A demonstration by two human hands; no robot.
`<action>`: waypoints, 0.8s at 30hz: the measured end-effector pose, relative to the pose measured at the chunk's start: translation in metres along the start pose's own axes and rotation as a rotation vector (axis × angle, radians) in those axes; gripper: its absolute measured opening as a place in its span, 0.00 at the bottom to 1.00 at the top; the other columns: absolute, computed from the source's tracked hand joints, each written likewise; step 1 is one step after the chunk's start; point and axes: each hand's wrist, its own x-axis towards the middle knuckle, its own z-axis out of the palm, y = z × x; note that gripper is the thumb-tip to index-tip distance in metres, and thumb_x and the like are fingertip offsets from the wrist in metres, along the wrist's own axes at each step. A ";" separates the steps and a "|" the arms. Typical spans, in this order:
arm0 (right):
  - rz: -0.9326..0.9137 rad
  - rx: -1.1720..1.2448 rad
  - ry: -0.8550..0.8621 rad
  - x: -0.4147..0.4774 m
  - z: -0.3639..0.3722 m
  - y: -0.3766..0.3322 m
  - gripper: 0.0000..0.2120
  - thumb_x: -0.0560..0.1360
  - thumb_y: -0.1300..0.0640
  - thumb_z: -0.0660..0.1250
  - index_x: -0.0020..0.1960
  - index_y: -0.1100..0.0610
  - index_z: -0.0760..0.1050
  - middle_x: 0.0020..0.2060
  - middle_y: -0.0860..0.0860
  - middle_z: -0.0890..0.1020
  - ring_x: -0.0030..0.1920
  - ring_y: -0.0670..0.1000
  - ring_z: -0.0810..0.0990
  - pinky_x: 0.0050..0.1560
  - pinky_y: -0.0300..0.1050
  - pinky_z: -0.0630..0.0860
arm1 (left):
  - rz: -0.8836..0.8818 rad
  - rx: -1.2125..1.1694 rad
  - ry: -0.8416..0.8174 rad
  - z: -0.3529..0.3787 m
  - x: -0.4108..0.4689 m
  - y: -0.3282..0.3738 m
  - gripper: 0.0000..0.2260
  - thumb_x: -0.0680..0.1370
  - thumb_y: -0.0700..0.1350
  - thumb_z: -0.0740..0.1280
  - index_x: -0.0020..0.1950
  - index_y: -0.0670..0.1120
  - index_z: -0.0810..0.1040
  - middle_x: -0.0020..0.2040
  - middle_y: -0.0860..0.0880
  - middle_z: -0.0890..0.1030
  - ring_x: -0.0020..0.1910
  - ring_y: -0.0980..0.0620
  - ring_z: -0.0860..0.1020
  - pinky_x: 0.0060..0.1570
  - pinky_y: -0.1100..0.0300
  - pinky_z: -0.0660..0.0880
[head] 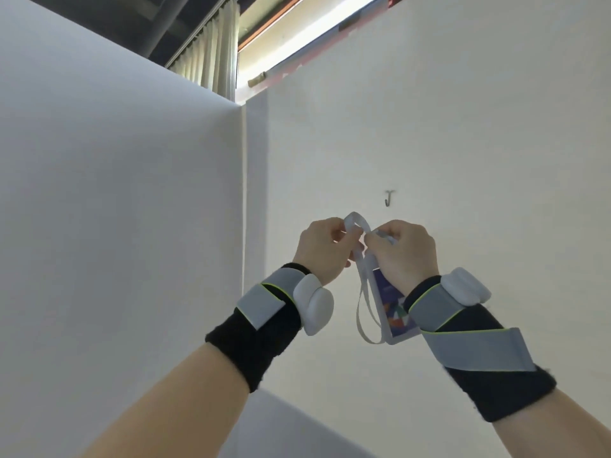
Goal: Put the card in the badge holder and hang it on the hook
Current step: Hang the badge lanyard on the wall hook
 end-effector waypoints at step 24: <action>-0.108 -0.215 0.201 0.057 -0.037 0.016 0.09 0.74 0.53 0.61 0.51 0.45 0.78 0.43 0.45 0.78 0.39 0.50 0.74 0.39 0.41 0.70 | 0.136 -0.003 0.275 0.061 0.081 0.010 0.02 0.74 0.44 0.68 0.44 0.47 0.80 0.42 0.53 0.83 0.36 0.53 0.80 0.45 0.56 0.79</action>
